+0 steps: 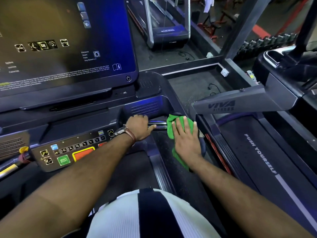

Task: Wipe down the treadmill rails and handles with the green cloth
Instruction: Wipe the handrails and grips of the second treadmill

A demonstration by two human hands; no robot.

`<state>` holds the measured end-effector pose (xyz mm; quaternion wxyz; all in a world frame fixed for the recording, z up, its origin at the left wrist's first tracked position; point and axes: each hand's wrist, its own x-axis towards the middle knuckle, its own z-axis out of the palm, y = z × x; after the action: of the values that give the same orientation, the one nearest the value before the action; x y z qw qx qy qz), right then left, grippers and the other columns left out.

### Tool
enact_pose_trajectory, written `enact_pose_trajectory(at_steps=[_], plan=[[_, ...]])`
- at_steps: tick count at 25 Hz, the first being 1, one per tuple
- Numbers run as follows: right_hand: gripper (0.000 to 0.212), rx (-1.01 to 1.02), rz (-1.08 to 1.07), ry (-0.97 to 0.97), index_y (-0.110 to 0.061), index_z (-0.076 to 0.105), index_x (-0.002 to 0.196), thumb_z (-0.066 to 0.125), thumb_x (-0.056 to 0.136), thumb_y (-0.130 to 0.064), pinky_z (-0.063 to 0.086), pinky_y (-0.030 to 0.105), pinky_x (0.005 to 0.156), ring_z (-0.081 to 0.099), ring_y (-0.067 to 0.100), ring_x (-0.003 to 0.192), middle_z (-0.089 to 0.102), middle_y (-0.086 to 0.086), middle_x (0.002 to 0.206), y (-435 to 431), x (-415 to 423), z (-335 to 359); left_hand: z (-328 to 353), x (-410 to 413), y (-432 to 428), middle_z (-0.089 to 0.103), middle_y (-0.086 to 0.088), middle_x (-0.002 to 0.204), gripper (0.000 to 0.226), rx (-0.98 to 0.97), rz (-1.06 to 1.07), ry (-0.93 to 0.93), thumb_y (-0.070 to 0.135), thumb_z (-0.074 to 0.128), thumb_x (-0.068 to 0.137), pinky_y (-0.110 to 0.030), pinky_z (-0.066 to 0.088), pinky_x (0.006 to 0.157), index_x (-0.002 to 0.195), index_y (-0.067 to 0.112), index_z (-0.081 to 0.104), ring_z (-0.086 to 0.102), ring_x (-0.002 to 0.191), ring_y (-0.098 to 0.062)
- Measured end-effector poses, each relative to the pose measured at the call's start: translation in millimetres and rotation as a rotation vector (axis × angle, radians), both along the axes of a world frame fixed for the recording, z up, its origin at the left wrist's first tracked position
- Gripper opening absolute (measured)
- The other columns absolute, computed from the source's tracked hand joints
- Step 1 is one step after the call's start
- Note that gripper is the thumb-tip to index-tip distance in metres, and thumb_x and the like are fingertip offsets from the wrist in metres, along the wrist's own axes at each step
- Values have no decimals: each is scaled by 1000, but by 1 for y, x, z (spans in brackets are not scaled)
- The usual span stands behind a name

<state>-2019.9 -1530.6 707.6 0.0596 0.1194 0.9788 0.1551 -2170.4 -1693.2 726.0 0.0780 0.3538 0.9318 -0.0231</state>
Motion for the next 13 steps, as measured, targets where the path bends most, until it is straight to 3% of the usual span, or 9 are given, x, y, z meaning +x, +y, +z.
enact_pose_trajectory(at_steps=[6,9,13], plan=[[75,-287,79,-9,-23,26,153,57,86,-35,11,54,120,6,31,150,18,0,162,33,-62,18,-6,4,-2,61,-13,108,56,44,10,38,60,37,93,-41,42,82,104,8,56,56,100,-32],[75,-374,74,99,-19,34,150,61,81,-29,16,51,120,11,32,149,24,3,160,34,-20,14,-8,4,-2,62,-13,104,56,69,12,79,60,38,92,-40,43,79,101,8,57,56,97,-32],[73,-342,132,192,-17,43,145,64,77,-34,18,54,119,18,34,148,33,6,156,33,26,-3,-11,6,-1,62,-13,103,54,66,32,120,59,38,92,-38,41,77,100,9,57,56,96,-31]])
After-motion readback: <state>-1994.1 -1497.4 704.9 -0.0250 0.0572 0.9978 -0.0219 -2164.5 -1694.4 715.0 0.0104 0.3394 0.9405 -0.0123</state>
